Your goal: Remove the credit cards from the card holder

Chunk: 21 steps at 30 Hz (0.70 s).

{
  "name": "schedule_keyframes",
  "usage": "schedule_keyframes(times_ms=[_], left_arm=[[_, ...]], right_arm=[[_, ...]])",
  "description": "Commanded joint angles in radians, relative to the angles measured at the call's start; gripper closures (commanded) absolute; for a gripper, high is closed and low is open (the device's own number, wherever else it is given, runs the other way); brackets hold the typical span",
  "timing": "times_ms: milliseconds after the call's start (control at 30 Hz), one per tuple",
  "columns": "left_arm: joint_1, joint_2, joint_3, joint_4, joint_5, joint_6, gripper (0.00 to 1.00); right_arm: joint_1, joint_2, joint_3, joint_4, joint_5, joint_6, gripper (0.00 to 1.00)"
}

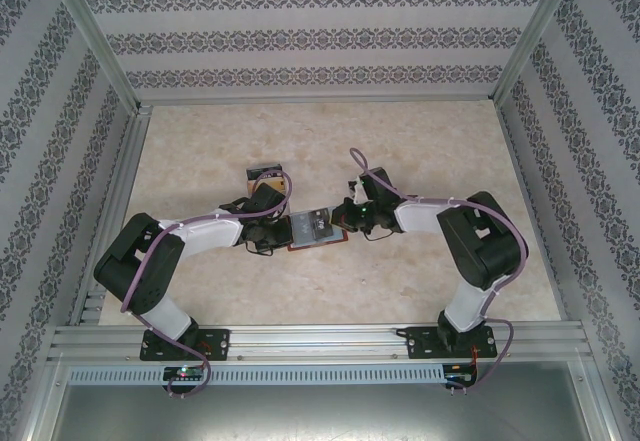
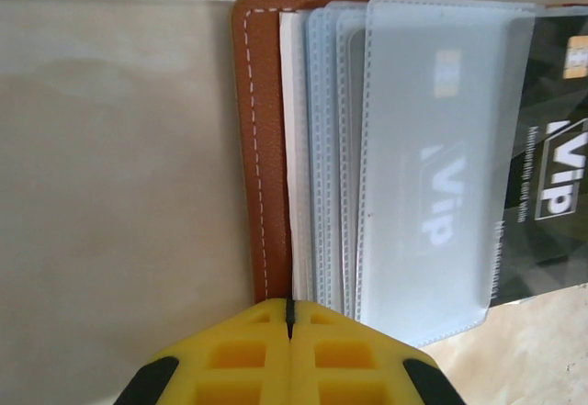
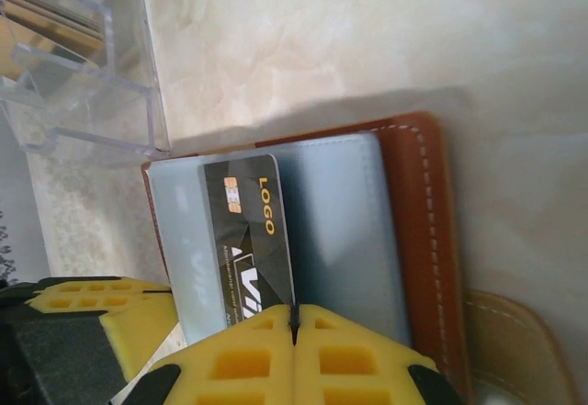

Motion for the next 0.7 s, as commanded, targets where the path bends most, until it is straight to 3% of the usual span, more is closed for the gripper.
schedule_keyframes(times_ms=[0, 333, 533, 633, 667], left_arm=[[0.007, -0.002, 0.01, -0.01, 0.005, 0.026, 1.0], [0.007, -0.039, 0.016, -0.019, 0.003, 0.037, 1.0], [0.011, -0.178, 0.059, -0.127, -0.073, 0.049, 0.97], [0.023, -0.289, 0.092, -0.233, -0.167, 0.048, 0.75], [0.026, -0.333, 0.104, -0.278, -0.212, 0.045, 0.6]], right_arm=[[-0.023, -0.055, -0.019, -0.022, -0.003, -0.039, 1.0], [-0.094, -0.196, -0.059, -0.069, -0.016, -0.097, 1.0], [-0.087, -0.291, 0.0, -0.166, 0.01, -0.187, 1.0], [-0.055, -0.311, 0.088, -0.273, 0.054, -0.289, 1.0], [-0.037, -0.313, 0.125, -0.309, 0.081, -0.331, 1.0]])
